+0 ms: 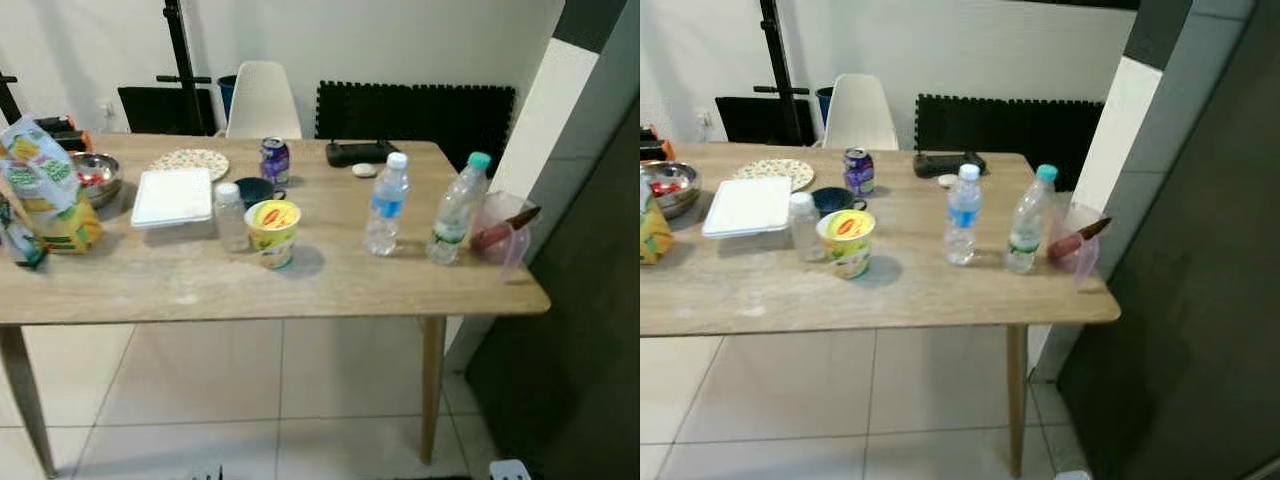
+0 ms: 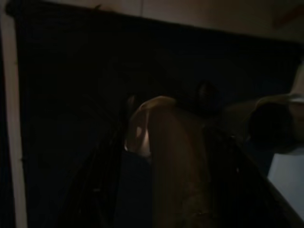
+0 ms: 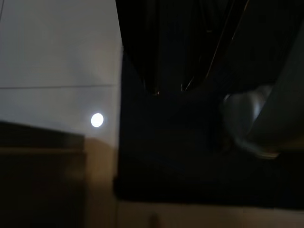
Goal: Restocking fridge
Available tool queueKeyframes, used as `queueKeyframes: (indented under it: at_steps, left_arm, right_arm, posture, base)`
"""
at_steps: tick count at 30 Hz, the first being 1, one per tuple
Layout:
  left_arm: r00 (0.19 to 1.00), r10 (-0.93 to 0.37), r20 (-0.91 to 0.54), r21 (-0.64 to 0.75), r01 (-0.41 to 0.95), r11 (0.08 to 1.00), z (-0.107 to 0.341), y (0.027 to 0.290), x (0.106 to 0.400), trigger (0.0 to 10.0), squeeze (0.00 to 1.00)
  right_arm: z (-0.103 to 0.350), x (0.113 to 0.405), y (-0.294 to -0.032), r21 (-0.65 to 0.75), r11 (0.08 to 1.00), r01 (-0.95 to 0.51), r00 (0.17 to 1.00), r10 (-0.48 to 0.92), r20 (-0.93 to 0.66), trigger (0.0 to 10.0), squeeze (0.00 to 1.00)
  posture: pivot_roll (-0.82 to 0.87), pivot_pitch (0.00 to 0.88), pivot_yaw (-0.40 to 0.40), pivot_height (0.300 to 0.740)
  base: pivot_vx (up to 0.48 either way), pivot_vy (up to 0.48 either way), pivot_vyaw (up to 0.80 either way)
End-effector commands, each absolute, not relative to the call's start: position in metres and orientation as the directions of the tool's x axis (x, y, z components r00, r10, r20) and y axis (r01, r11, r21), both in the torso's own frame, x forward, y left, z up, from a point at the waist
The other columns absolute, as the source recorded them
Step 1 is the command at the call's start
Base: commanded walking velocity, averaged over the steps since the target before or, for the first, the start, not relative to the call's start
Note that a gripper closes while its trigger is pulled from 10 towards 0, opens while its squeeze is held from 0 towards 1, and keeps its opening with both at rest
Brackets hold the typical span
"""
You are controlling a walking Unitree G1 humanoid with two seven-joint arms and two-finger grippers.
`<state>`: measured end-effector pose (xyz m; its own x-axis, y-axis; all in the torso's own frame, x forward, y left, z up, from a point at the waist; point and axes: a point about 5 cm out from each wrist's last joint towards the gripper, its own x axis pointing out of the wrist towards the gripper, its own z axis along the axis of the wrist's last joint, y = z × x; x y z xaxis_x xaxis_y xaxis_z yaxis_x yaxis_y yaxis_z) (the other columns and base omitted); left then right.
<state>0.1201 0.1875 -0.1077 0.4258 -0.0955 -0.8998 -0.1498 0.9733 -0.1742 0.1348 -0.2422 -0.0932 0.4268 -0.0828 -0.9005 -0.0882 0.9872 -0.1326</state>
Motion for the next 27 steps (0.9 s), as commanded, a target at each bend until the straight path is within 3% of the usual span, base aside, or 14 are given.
queueKeyframes:
  at_steps: [1,10,18,21,27]
  left_arm:
    - [0.407,-0.109,-0.907,-0.184,-0.148,0.972,-0.11,0.182,0.116,10.0,0.0]
    - [0.413,-0.119,-0.903,-0.19,-0.136,0.972,-0.109,0.18,0.118,10.0,0.0]
    - [0.409,-0.117,-0.905,-0.184,-0.127,0.975,-0.109,0.186,0.115,10.0,0.0]
    - [0.41,-0.115,-0.905,-0.189,-0.145,0.971,-0.109,0.186,0.115,10.0,0.0]
    - [0.407,-0.107,-0.907,-0.177,-0.138,0.974,-0.11,0.187,0.114,10.0,0.0]
  right_arm:
    - [-0.095,0.132,-0.238,-0.122,0.988,-0.092,0.419,-0.073,-0.905,10.0,0.0]
    - [-0.095,0.131,-0.238,-0.124,0.987,-0.099,0.417,-0.072,-0.906,10.0,0.0]
    - [-0.095,0.133,-0.239,-0.126,0.987,-0.1,0.421,-0.072,-0.904,10.0,0.0]
    - [-0.094,0.134,-0.239,-0.128,0.987,-0.094,0.428,-0.076,-0.901,10.0,0.0]
    - [-0.082,0.157,-0.251,-0.154,0.987,-0.045,0.501,-0.111,-0.858,10.0,0.0]
  posture:
    - [-0.06,0.0,-0.049,0.74]
    - [-0.06,0.0,-0.049,0.74]
    - [-0.05,0.0,-0.049,0.74]
    - [-0.05,0.0,-0.049,0.74]
    - [-0.05,0.0,-0.051,0.74]
  base:
    - [0.0,0.0,0.0]
    - [0.0,0.0,0.0]
    - [0.0,-0.44,0.0]
    - [0.0,0.0,0.0]
    - [0.0,0.0,0.0]
